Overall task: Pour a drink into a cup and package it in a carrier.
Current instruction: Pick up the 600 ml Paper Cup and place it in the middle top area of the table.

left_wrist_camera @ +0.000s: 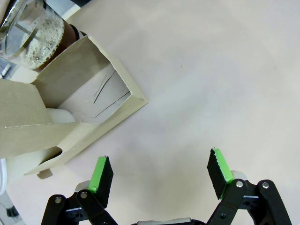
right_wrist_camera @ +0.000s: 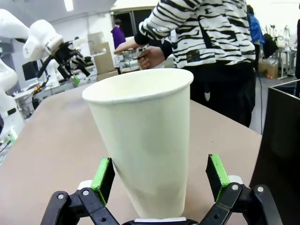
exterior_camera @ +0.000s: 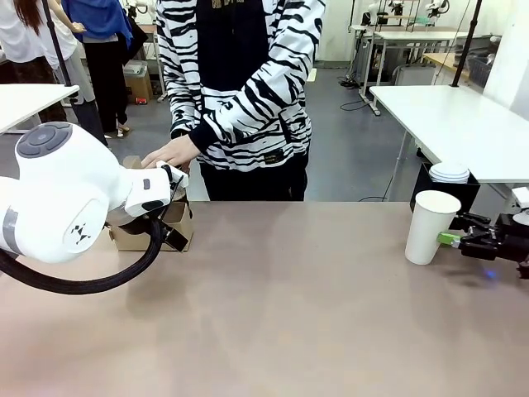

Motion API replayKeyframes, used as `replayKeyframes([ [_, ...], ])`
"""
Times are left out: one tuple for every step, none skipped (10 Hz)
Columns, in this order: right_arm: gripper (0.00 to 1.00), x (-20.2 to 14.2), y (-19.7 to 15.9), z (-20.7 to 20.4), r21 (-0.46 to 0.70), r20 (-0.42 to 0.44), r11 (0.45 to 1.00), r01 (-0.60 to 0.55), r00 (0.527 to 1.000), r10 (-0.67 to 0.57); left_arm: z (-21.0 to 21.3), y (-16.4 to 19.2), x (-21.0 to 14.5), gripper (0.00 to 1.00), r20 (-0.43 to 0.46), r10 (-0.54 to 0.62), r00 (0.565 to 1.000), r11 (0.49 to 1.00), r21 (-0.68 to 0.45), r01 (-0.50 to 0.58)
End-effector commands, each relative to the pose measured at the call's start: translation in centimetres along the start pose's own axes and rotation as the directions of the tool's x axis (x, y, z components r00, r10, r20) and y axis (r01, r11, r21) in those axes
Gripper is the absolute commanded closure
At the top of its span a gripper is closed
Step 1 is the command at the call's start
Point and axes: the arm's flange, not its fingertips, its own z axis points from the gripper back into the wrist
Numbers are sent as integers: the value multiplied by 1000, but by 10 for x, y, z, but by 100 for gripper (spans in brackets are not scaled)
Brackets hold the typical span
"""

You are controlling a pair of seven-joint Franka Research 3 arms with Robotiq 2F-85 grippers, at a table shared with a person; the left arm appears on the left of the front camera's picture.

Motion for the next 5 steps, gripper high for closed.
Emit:
replayKeyframes([
  [0, -10, -1, -20, -25, 0, 999, -34, 999, 34, 0, 0, 0, 0, 1, 1, 1000, 1000, -1, -1],
  [0, -13, -1, -30, -17, -2, 999, -29, 1000, 29, 0, 0, 0, 0, 1, 1, 1000, 1000, -1, -1],
  [0, -17, -3, -43, -12, -7, 1000, -21, 1000, 21, 0, 0, 0, 0, 1, 1, 1000, 1000, -1, -1],
  [0, -20, -7, -53, -8, 1, 1000, -5, 1000, 5, 0, 0, 0, 0, 1, 1, 1000, 1000, -1, -1],
  [0, -21, -10, -62, -6, 10, 1000, 5, 1000, -5, 0, 0, 0, 0, 1, 1, 1000, 1000, -1, -1],
])
